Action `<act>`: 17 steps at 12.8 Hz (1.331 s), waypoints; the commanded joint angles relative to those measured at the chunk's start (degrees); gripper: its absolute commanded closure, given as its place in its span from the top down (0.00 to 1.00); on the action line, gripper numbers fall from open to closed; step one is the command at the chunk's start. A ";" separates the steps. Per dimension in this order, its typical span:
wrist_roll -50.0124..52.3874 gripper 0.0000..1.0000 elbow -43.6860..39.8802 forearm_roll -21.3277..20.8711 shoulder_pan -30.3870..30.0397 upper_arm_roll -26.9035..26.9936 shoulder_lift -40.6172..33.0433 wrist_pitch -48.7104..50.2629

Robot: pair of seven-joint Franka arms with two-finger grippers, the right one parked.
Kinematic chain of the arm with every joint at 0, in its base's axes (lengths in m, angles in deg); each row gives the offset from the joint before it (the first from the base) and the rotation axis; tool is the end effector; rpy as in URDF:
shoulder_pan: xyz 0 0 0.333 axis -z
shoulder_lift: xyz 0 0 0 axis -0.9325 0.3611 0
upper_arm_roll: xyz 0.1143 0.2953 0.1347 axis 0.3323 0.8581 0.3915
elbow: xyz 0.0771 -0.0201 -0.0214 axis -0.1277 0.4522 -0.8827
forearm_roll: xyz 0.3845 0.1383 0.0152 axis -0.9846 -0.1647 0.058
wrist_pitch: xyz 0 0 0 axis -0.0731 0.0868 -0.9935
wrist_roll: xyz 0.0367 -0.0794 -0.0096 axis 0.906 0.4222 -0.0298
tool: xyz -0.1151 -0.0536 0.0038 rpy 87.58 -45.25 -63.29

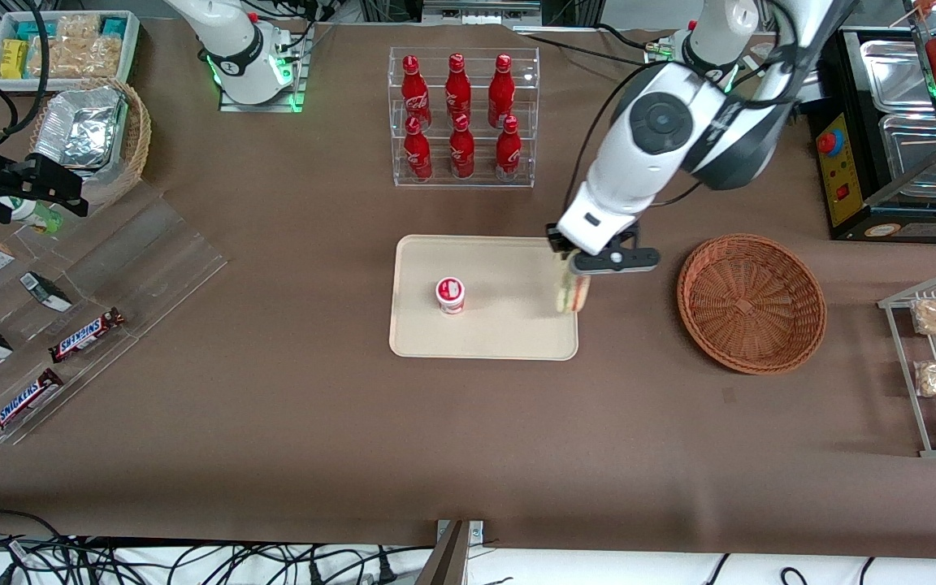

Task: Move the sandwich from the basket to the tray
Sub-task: 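Carry the held sandwich over to the cream tray beside the yogurt cup, then lower the sandwich onto the tray with the left gripper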

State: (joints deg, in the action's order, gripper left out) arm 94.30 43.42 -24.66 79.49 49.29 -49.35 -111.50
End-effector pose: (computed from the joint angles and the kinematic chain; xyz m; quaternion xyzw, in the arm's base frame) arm 0.5447 -0.3587 0.3701 0.9961 0.0665 -0.0001 0.0573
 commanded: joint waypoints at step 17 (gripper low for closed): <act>24.48 0.39 10.11 -28.59 3.05 0.32 7.28 -24.81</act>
State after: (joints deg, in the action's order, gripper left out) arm 114.56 51.58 -49.52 82.93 49.70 -40.58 -134.53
